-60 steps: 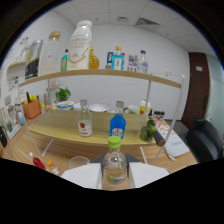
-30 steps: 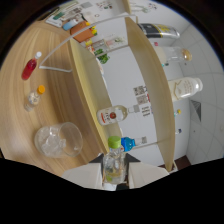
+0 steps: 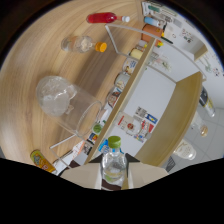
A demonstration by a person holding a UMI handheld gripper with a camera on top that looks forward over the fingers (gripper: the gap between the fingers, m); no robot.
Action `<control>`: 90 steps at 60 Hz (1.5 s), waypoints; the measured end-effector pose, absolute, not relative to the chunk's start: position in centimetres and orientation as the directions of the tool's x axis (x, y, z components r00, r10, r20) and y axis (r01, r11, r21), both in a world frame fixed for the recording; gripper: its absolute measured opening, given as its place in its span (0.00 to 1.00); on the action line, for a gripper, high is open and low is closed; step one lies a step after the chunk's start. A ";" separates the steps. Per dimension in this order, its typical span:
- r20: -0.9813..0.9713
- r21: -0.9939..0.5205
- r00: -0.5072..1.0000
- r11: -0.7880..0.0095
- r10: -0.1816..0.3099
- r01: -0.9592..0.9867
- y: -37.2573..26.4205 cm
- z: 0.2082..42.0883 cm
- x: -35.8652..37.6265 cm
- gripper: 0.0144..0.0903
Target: Make me a cup of Vodka Sunrise.
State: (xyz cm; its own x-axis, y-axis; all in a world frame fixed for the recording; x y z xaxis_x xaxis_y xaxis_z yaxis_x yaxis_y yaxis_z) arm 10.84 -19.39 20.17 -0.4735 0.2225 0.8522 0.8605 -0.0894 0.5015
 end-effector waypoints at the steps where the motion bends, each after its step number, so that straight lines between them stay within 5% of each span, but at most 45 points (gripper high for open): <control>1: 0.848 0.509 -0.481 -0.086 0.225 0.857 -19.4 20.1 10.8 0.27; 11: 0.841 0.514 -0.487 -0.065 0.234 0.855 -19.5 19.8 10.4 0.27; 20: 0.914 0.368 -0.340 -0.100 0.220 0.925 -19.9 20.9 10.3 0.27; 33: 0.939 -0.298 0.321 -0.174 0.126 0.939 -21.7 26.2 9.9 0.27; 40: 0.723 -0.669 0.685 -0.157 0.088 0.727 -22.3 27.9 10.0 0.27; 49: 0.355 -0.922 0.932 -0.141 0.075 0.362 -22.4 27.0 11.0 0.27; 65: 0.020 -0.967 0.999 -0.253 0.048 0.031 -20.7 17.8 13.6 0.27; 90: -0.032 -0.897 0.997 -0.442 0.067 0.001 -19.4 5.4 14.7 0.27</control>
State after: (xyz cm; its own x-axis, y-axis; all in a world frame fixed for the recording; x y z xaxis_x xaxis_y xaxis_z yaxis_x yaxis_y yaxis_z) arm 14.70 -19.36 5.42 0.9972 0.0668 -0.0322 0.0007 -0.4422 -0.8969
